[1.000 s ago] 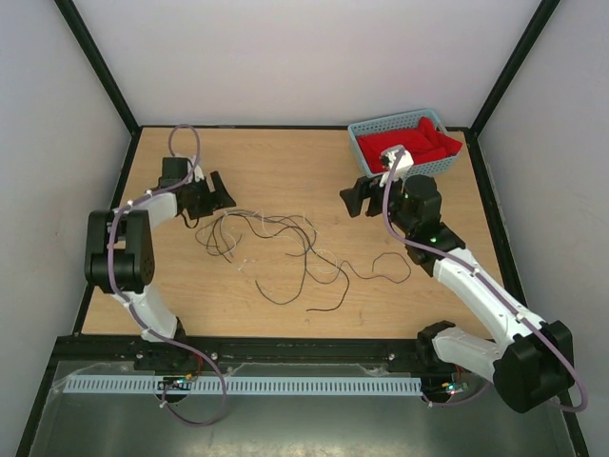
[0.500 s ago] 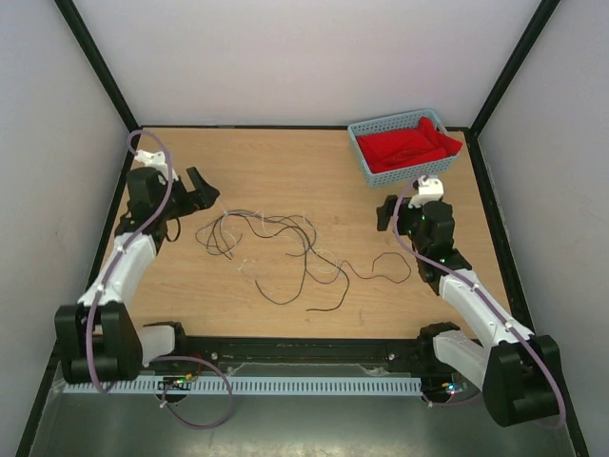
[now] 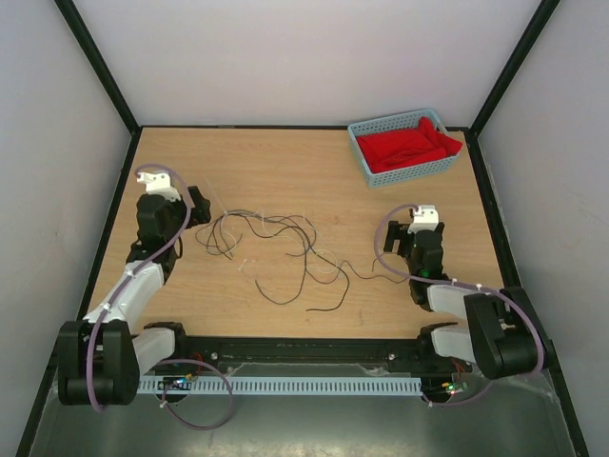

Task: Zip-tie the wires
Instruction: Place the cable at the center of the board, then reset both arms

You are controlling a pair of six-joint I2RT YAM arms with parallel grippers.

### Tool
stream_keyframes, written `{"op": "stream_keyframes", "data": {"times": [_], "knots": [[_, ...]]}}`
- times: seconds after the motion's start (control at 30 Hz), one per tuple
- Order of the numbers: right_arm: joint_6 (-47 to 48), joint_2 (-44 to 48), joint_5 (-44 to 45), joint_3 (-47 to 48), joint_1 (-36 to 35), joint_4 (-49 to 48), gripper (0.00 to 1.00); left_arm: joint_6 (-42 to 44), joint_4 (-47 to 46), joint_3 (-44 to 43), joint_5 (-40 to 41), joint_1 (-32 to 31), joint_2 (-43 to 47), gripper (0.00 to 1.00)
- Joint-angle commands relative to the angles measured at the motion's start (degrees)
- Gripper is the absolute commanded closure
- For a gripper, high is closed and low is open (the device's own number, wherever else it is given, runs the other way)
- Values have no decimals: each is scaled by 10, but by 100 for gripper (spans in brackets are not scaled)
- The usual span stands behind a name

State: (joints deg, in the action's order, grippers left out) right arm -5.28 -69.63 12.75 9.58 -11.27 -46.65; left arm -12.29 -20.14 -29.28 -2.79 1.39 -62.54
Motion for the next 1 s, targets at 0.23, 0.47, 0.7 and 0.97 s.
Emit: {"op": "stream_keyframes", "data": {"times": [0.23, 0.47, 0.7, 0.97], "knots": [[58, -154, 25, -57, -1, -393, 1, 120, -55, 41, 55, -2, -10, 1], [65, -174, 41, -9, -10, -329, 1, 147, -126, 47, 56, -1, -107, 1], [61, -159, 40, 6, -11, -274, 1, 155, -333, 93, 35, -8, -241, 1], [63, -165, 42, 2, -11, -290, 1, 145, -319, 76, 60, -6, -255, 1]]}}
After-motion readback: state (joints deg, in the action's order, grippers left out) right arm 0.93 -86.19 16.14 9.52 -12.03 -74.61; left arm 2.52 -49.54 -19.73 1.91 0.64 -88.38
